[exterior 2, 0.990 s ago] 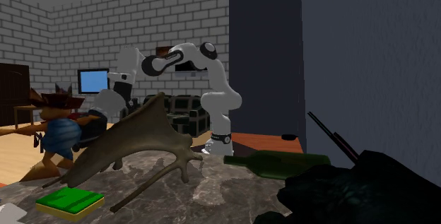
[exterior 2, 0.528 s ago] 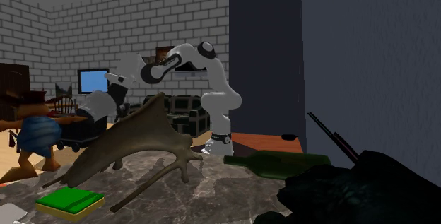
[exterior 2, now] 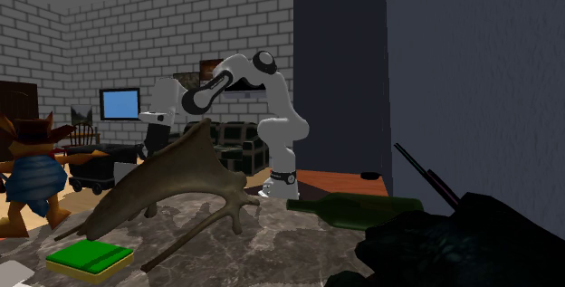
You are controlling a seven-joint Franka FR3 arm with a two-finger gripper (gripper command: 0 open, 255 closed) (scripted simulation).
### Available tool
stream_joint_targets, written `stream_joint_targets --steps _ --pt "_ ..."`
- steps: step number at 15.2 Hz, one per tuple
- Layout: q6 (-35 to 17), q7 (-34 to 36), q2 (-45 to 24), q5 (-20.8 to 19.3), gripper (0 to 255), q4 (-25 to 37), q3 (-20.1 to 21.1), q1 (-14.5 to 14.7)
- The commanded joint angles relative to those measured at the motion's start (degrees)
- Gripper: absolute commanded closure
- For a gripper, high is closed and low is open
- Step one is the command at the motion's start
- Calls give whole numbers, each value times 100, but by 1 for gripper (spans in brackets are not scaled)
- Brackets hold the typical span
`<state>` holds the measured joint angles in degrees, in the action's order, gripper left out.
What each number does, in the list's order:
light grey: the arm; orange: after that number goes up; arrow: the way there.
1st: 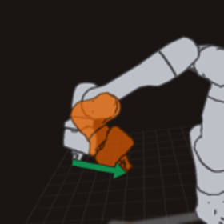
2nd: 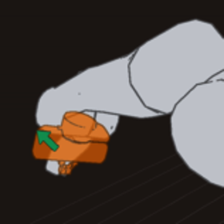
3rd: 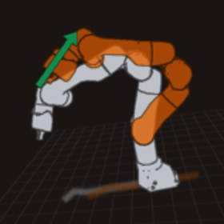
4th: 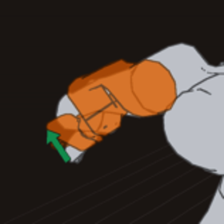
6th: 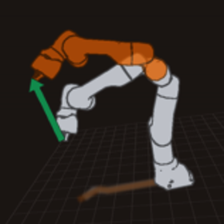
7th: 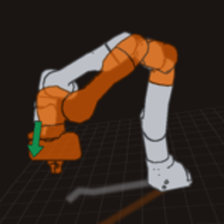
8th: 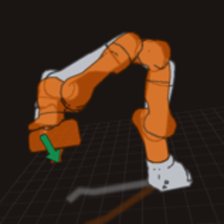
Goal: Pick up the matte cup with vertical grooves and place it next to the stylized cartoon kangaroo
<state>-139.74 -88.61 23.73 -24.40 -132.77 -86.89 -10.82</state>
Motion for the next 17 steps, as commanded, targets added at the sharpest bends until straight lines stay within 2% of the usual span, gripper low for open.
stream_joint_targets --steps 1,3,4,9,11,13,17 --pt "143 1 -19 26 255 -7 -2 5" --pt "142 0 -20 27 255 -7 -2 4" --pt "141 4 -20 26 0 -14 11 -6" --pt "142 0 -20 27 0 -7 -1 4" --pt "531 -7 100 52 0 73 717 -644" --pt "900 29 270 18 0 177 1236 -1081" --pt "907 45 287 -4 0 178 1228 -1070"
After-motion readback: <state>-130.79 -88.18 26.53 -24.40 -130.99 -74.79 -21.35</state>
